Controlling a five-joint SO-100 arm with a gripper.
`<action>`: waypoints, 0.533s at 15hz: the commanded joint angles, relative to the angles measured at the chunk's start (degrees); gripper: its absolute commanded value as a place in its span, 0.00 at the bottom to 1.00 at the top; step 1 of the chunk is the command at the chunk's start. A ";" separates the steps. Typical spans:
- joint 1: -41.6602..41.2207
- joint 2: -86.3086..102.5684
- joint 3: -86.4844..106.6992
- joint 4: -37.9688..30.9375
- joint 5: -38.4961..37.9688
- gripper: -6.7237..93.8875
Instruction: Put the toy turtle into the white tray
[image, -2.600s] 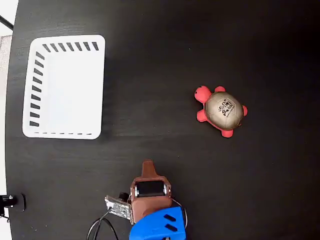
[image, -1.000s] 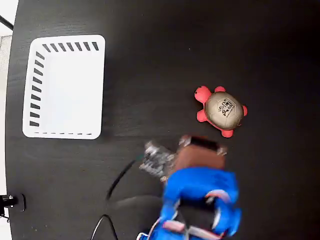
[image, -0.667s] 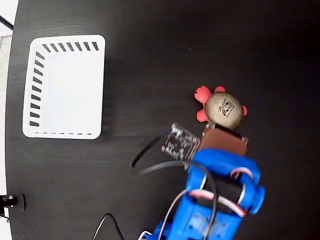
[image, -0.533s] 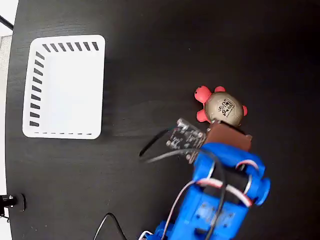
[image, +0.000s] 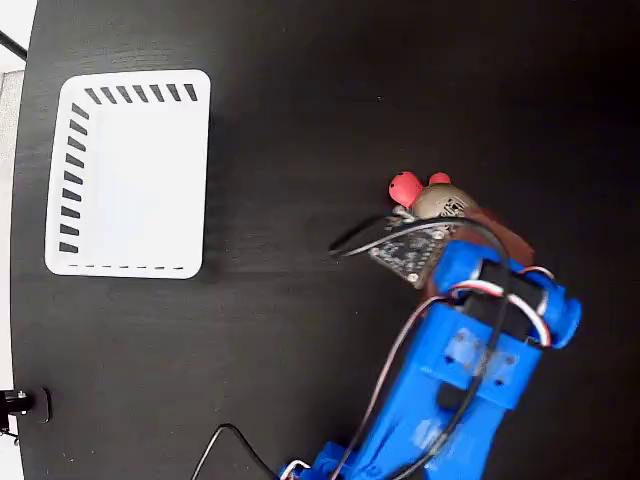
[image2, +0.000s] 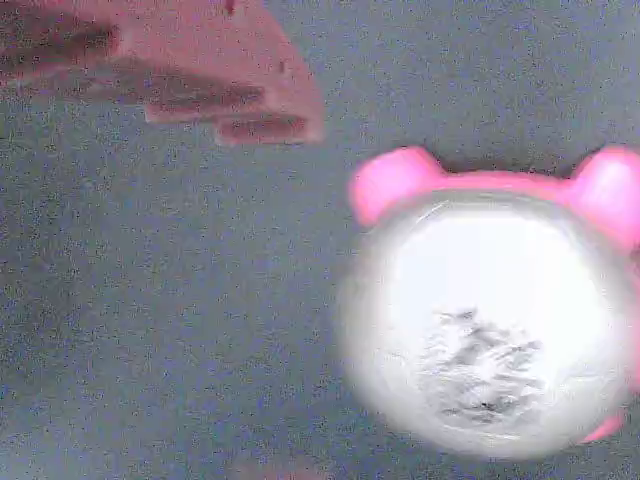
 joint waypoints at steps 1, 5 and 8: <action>1.23 0.00 -3.60 1.41 -0.35 0.57; 1.23 -4.13 -4.39 0.88 -0.18 0.77; 1.05 -8.17 -4.83 -0.62 0.18 0.77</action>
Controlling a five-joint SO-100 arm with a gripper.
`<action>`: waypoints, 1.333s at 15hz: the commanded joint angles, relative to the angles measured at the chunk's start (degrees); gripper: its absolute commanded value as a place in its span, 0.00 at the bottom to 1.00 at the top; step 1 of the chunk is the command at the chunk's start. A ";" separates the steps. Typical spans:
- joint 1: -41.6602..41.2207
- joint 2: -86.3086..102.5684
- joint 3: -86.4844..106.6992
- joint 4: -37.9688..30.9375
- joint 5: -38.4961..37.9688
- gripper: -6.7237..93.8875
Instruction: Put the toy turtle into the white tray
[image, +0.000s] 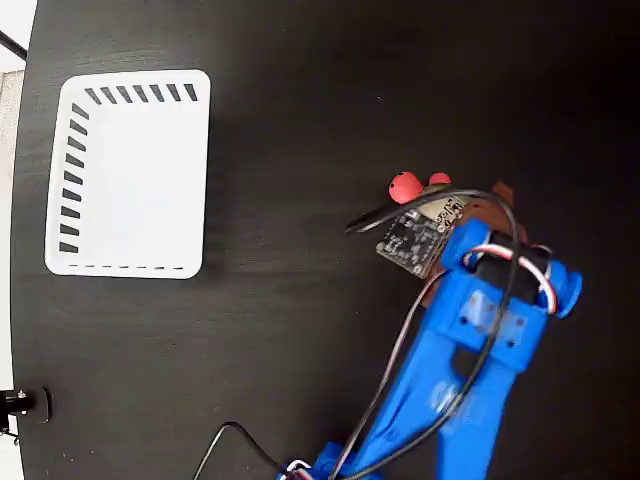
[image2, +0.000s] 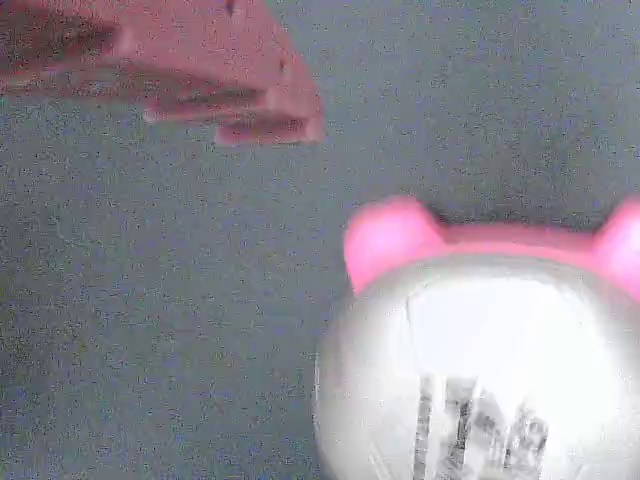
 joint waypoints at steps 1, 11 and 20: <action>-0.09 -0.70 -2.72 -0.88 0.88 0.77; -1.93 -15.29 -6.42 -7.38 7.47 0.77; -2.11 -18.90 -8.17 -9.05 8.96 0.35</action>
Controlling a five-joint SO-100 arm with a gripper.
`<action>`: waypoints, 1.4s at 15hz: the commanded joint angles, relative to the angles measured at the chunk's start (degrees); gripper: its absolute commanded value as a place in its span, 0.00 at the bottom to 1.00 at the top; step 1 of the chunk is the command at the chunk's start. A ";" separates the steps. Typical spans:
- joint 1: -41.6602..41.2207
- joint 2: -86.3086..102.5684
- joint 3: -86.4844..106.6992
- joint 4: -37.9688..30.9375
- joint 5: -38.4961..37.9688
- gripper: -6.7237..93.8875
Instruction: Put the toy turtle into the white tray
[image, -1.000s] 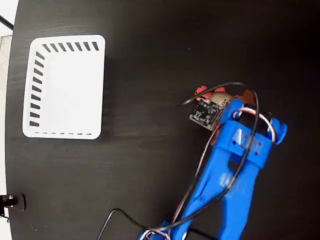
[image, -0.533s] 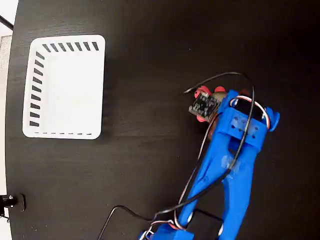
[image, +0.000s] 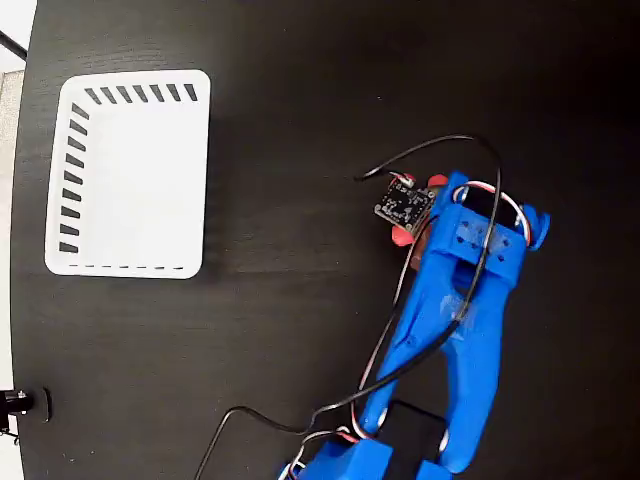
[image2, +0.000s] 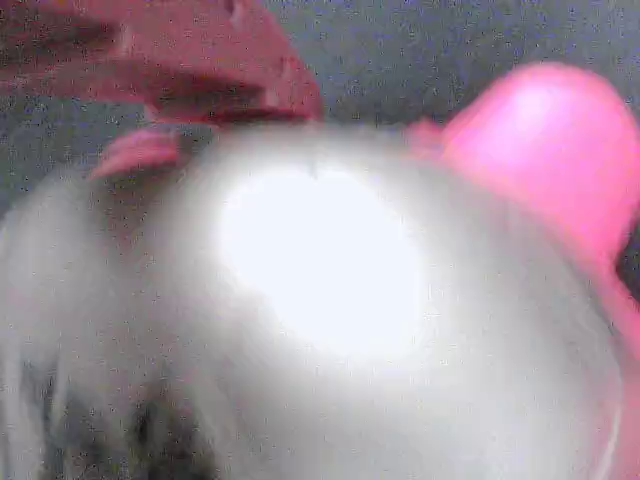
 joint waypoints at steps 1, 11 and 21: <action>0.53 2.37 -2.20 0.00 0.97 0.22; -3.60 15.21 -11.95 12.39 0.00 0.07; -27.69 26.98 -12.66 4.83 2.64 0.07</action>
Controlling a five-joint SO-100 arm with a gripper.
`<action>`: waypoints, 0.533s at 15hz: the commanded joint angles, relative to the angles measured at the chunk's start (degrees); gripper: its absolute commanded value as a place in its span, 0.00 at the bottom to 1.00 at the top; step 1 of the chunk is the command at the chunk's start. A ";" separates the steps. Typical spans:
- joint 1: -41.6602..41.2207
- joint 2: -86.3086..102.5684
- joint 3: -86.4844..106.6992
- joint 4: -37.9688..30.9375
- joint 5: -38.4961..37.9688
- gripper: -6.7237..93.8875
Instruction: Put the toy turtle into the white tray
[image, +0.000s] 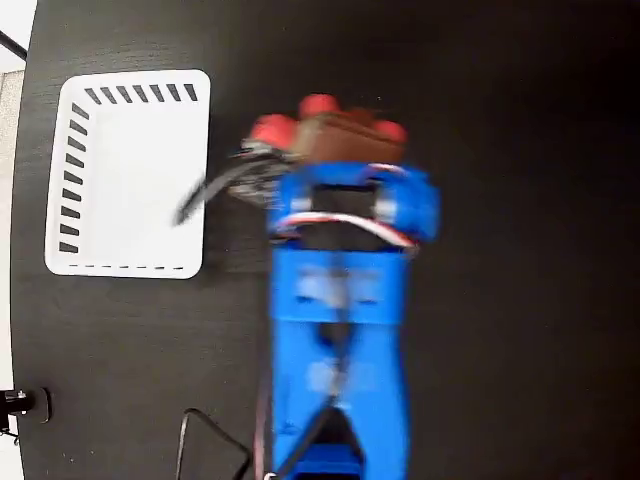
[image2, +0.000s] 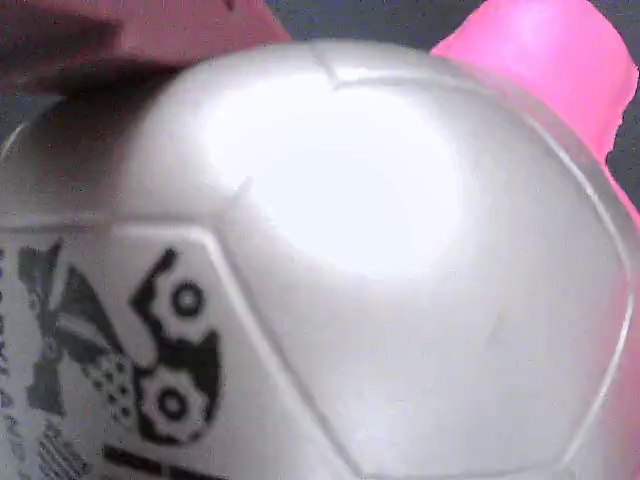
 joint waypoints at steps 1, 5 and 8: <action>-5.98 5.27 -4.39 -4.66 0.70 0.07; -15.21 1.23 -10.11 -4.04 2.11 0.07; -20.48 -1.32 -13.36 -3.52 2.20 0.07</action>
